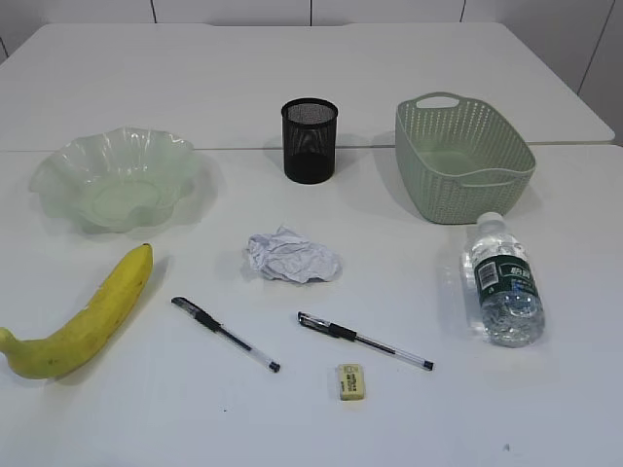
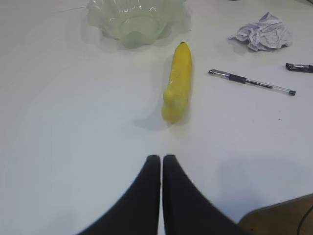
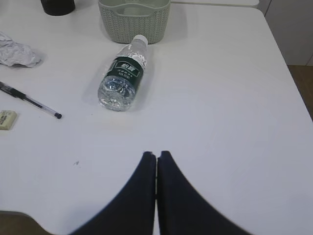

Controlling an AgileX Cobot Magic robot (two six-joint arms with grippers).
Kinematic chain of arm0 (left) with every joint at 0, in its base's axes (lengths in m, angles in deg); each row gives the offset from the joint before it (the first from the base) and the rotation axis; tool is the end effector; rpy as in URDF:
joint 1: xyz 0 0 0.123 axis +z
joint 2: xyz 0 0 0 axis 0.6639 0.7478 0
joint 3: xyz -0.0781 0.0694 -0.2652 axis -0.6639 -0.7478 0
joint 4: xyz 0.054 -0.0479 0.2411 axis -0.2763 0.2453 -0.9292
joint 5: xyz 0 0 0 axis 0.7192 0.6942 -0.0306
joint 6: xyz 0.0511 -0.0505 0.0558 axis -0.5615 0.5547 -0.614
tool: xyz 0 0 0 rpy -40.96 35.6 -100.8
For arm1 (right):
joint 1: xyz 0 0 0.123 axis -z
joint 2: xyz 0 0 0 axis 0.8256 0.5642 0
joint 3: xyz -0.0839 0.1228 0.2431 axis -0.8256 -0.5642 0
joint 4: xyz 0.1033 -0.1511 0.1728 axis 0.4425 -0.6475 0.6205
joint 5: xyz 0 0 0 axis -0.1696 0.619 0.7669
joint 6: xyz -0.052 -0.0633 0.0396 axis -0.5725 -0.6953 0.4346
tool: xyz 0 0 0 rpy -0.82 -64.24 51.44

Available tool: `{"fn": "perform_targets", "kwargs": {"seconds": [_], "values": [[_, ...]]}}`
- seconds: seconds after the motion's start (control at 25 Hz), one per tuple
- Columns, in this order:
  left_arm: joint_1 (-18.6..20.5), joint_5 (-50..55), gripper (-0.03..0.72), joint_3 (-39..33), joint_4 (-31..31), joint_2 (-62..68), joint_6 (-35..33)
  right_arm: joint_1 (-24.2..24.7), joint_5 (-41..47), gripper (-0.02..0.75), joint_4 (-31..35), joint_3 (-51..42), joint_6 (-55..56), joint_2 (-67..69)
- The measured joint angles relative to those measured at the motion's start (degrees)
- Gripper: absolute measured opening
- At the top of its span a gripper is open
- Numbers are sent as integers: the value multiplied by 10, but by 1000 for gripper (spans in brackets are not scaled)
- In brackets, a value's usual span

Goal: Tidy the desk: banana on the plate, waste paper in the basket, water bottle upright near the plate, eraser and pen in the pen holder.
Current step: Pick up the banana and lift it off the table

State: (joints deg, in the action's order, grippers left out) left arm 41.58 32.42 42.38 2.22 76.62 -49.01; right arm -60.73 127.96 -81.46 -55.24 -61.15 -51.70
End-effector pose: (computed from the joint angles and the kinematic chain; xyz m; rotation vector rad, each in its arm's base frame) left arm -0.0075 -0.0098 0.2785 0.1671 2.0613 -0.0525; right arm -0.0112 -0.0061 0.2713 -0.1304 2.1057 -0.0464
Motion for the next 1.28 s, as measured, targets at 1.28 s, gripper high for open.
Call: {"fn": "perform_targets", "kwargs": {"seconds": [1.28], "values": [[0, 0, -24, 0, 0, 0, 0, 0, 0, -16, 0, 0, 0, 0]]}}
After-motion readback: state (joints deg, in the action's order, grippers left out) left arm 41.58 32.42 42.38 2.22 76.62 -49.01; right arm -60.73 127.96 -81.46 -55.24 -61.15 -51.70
